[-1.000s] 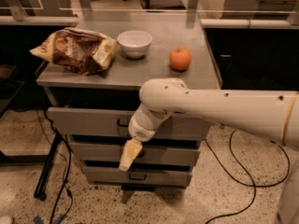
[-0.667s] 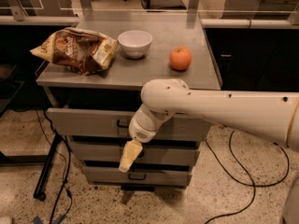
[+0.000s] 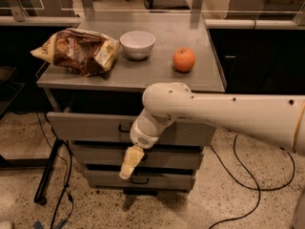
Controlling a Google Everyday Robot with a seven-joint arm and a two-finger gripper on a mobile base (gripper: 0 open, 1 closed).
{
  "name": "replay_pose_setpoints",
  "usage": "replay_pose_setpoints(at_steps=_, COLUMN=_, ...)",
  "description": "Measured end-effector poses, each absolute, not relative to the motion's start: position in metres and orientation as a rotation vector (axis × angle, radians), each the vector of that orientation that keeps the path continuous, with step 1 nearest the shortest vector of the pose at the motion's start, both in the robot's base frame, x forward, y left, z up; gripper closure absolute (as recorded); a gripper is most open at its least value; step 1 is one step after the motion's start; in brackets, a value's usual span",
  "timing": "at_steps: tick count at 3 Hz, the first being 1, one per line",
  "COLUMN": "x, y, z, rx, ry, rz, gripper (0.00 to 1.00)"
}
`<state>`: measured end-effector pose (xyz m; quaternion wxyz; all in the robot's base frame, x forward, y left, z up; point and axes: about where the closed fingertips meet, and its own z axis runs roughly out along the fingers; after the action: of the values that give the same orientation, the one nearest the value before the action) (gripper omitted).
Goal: Open top drawer
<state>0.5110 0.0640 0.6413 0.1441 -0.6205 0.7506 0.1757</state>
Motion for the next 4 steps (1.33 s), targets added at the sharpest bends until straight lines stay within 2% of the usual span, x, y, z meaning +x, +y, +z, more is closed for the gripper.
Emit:
replay_pose_setpoints(at_steps=3, x=0.495, y=0.065, z=0.647, rx=-1.801, ry=2.171, rz=0.529, gripper=0.00)
replay_pose_setpoints(at_steps=4, x=0.463, y=0.058, z=0.656, rx=-1.823, ry=2.210, rz=0.549, gripper=0.00)
